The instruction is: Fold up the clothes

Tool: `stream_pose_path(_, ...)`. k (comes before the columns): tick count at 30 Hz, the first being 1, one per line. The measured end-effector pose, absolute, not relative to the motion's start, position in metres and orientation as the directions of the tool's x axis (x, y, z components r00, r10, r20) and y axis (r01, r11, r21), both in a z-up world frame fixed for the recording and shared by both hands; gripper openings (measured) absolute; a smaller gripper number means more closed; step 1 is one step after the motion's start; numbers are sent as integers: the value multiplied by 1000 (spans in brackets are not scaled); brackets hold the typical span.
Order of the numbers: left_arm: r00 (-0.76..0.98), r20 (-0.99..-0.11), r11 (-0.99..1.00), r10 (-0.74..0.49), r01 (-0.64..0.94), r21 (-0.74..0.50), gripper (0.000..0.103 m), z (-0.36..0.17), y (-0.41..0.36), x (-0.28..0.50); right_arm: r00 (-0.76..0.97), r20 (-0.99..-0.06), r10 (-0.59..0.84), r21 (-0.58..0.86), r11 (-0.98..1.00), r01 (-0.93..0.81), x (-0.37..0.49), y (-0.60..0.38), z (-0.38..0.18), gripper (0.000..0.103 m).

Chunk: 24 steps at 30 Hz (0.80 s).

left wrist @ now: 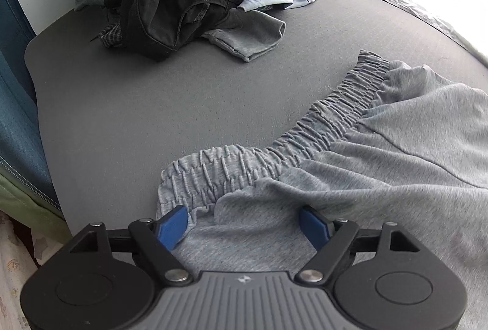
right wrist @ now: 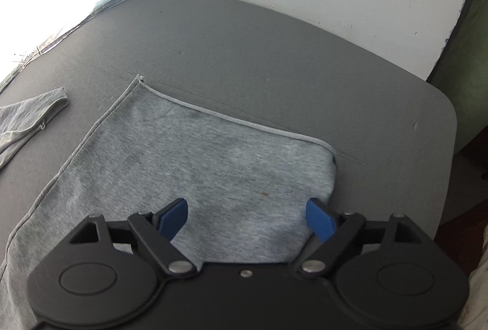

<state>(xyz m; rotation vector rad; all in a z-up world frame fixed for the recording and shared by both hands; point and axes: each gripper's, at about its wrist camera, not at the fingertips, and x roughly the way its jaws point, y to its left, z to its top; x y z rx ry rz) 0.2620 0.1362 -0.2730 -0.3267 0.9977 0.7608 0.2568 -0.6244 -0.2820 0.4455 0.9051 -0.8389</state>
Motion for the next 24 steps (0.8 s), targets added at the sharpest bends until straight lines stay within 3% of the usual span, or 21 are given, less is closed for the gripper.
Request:
stream_pose_path(9, 411, -790, 764, 455, -636, 109, 82, -239, 113, 330, 454, -785, -423, -38, 763, 646, 366, -591, -260, 88)
stream_pose_path(19, 356, -840, 822, 411, -543, 172, 83, -284, 93, 431, 569, -797, -204, 12, 936, 352, 494, -494, -267, 88)
stream_pose_path(21, 359, -835, 814, 417, -556, 168, 90, -290, 91, 441, 590, -791, -164, 31, 951, 306, 512, -475, -267, 88)
stream_pose_path(24, 370, -830, 810, 417, -566, 155, 93, -294, 92, 451, 626, -773, -107, 70, 966, 250, 529, -455, -264, 78)
